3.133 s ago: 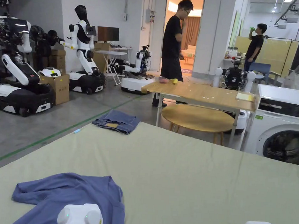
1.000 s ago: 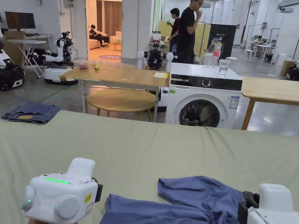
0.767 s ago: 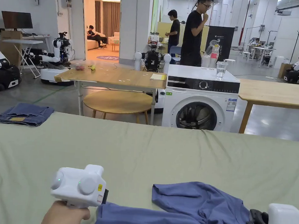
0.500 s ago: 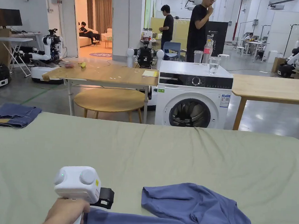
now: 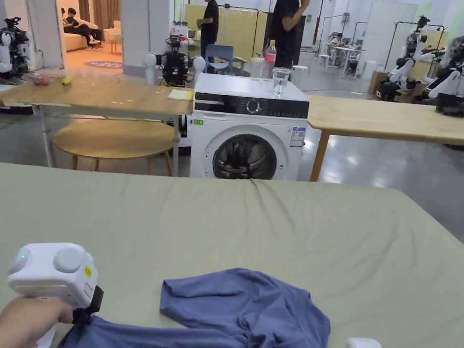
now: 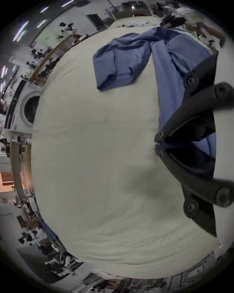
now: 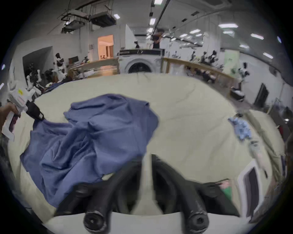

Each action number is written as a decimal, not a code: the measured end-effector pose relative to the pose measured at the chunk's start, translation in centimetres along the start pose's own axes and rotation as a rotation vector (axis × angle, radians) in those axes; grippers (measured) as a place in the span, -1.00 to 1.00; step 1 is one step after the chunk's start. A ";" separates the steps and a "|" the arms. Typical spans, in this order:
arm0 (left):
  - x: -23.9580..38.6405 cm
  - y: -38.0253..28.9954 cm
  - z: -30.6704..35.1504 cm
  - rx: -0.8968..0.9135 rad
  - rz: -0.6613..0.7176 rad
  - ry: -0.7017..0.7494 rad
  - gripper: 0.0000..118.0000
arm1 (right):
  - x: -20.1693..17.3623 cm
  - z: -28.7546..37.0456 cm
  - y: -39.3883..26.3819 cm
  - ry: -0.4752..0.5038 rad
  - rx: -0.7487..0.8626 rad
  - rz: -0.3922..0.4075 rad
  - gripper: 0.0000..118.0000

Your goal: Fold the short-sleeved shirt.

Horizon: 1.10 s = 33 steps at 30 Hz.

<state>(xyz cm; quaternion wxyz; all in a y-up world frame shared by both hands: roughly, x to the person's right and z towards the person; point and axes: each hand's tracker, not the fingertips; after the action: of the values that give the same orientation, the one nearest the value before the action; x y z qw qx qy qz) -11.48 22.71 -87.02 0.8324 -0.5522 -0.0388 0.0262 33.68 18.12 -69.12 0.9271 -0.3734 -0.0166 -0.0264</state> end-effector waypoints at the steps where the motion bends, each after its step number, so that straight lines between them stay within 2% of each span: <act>1: 0.0 -0.2 0.6 0.006 0.001 -0.015 -0.99 | 0.2 -1.1 0.2 0.032 -0.041 -0.021 0.98; 4: 0.2 -0.6 2.4 0.037 -0.014 -0.026 -0.99 | 0.5 -3.8 0.5 -0.026 -0.020 -0.017 1.00; 6: 0.0 -0.5 2.9 0.054 -0.006 -0.040 -0.99 | 0.7 -5.7 1.0 -0.026 -0.051 -0.010 0.98; 7: 0.0 -0.9 3.3 0.060 -0.002 -0.044 -0.99 | 0.9 -6.4 1.2 -0.012 -0.063 -0.010 0.81; 8: 0.0 -1.1 3.6 0.066 0.000 -0.047 -0.99 | 0.4 -6.8 1.1 -0.021 -0.079 0.009 0.44; 9: 0.0 -1.5 3.9 0.075 -0.001 -0.046 -0.99 | 0.4 -7.2 1.1 -0.036 -0.093 0.048 0.34; 10: -0.2 -1.4 4.0 0.082 -0.008 -0.041 -0.99 | 0.5 -7.5 1.1 -0.031 -0.111 0.065 0.09; 11: -0.2 -1.7 4.3 0.092 -0.020 -0.034 -0.99 | 0.5 -7.3 1.1 -0.020 -0.107 0.060 -0.37; 12: -0.3 -2.1 4.6 0.104 -0.031 -0.024 -0.99 | 0.4 -6.6 1.2 0.001 -0.086 0.072 -0.97; 13: -0.6 -2.2 4.8 0.113 -0.041 -0.014 -0.99 | 0.7 -6.0 1.4 0.063 -0.080 0.061 -0.98; 16: -1.4 -2.7 5.8 0.169 -0.074 0.038 -0.99 | 1.2 -4.0 1.7 0.025 -0.057 0.047 -0.98; 17: -1.6 -2.9 6.4 0.190 -0.092 0.058 -0.99 | 1.7 -3.3 2.1 0.056 -0.063 -0.004 -0.98; 18: -2.1 -2.6 6.8 0.209 -0.102 0.075 -0.99 | 2.0 -2.4 2.6 0.057 -0.057 -0.017 -0.98; 21: -3.6 -2.8 9.5 0.285 -0.112 0.129 -0.99 | 1.9 1.2 4.8 0.067 -0.008 -0.018 -0.98; 25: -5.8 -2.1 13.9 0.379 -0.119 0.158 -1.00 | 0.6 6.2 9.0 0.071 0.088 0.052 -0.98; 28: -6.8 -1.7 17.9 0.488 -0.145 0.213 -0.99 | -1.0 10.1 12.6 0.037 0.195 0.090 -0.98; 31: -8.1 -0.9 22.3 0.600 -0.113 0.211 -0.99 | -2.2 13.7 16.4 -0.016 0.303 0.133 -0.98; 33: -8.9 -0.1 25.4 0.652 -0.086 0.191 -0.99 | -2.5 15.8 19.0 -0.042 0.361 0.124 -0.98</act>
<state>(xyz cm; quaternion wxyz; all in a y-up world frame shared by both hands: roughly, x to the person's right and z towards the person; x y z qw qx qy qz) -22.68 45.17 -77.42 0.9653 -0.2551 0.0266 -0.0499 32.20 42.90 -71.00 0.9784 -0.2017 -0.0172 0.0419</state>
